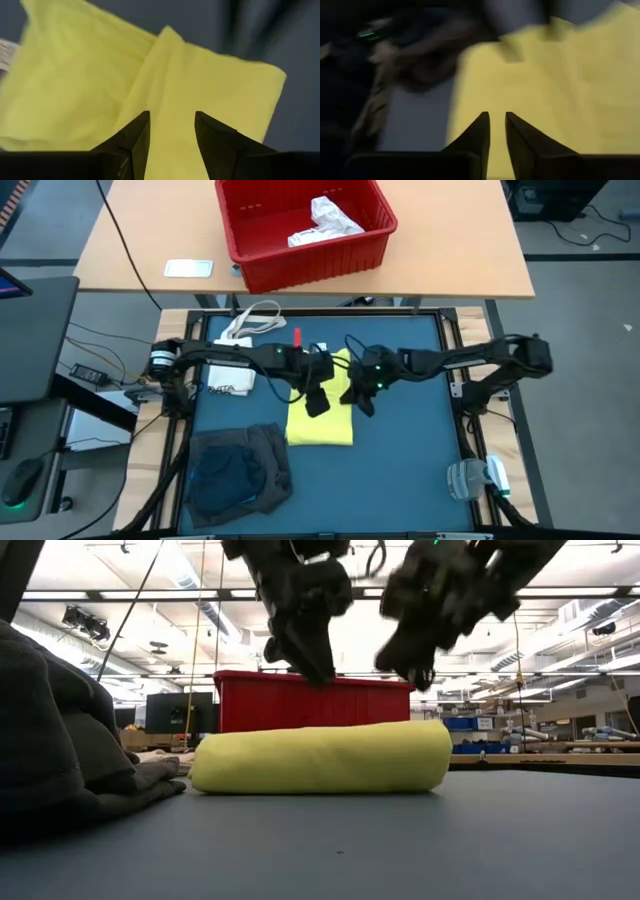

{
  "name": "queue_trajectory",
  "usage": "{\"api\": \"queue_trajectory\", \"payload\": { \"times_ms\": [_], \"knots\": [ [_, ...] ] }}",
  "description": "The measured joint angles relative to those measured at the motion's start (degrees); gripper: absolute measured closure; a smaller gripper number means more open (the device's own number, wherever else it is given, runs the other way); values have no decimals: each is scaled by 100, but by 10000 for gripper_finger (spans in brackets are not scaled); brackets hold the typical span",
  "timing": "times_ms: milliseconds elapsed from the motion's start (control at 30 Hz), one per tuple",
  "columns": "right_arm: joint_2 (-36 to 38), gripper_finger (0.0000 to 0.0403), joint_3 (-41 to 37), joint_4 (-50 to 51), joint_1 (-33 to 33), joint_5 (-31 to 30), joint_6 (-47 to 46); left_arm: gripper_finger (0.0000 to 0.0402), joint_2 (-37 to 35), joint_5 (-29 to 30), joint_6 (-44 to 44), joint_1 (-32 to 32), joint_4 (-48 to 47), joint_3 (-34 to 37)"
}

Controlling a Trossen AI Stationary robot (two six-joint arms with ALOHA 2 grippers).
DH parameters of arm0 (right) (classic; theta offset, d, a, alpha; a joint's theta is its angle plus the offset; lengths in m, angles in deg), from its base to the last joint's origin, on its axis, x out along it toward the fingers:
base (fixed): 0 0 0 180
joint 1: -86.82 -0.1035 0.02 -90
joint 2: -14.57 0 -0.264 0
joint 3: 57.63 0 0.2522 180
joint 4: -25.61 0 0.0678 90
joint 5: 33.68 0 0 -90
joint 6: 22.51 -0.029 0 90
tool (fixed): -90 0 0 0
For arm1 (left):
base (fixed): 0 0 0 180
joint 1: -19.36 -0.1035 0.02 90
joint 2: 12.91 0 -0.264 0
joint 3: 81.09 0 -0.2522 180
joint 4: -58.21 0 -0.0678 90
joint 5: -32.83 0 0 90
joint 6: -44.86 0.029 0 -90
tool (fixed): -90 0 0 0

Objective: Fold laundry
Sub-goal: Fold the yellow shirt

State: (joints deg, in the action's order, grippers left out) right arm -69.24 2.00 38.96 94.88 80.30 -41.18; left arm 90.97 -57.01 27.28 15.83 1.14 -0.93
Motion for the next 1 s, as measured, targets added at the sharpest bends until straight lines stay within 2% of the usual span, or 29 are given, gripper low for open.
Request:
{"api": "queue_trajectory", "payload": {
  "times_ms": [133,233,333,400,467,600,700,867,1000],
  "knots": [
    [227,313,7,-155,-490,90,684,242,-383,186,527,190,100,-9],
    [64,291,7,-198,-946,-248,1569,242,-471,184,776,450,145,48],
    [-224,260,3,-195,-1415,-705,2243,242,-440,172,586,753,143,246],
    [-357,233,0,-259,-1620,-602,2401,242,-453,171,147,975,262,443],
    [-393,205,1,-344,-1788,-680,2342,242,-451,169,-182,1210,208,616],
    [-502,152,7,-224,-2130,-2163,2265,234,-452,173,-768,1616,384,911],
    [-594,127,6,-369,-2290,-2732,2300,222,-451,282,-859,1885,547,1134],
    [-1095,128,4,-454,-2405,-2939,2041,198,-451,944,-542,2220,700,1656],
    [-1646,141,11,-479,-2491,-3148,1546,177,-451,1138,-547,2282,1296,2181]
  ]
}}
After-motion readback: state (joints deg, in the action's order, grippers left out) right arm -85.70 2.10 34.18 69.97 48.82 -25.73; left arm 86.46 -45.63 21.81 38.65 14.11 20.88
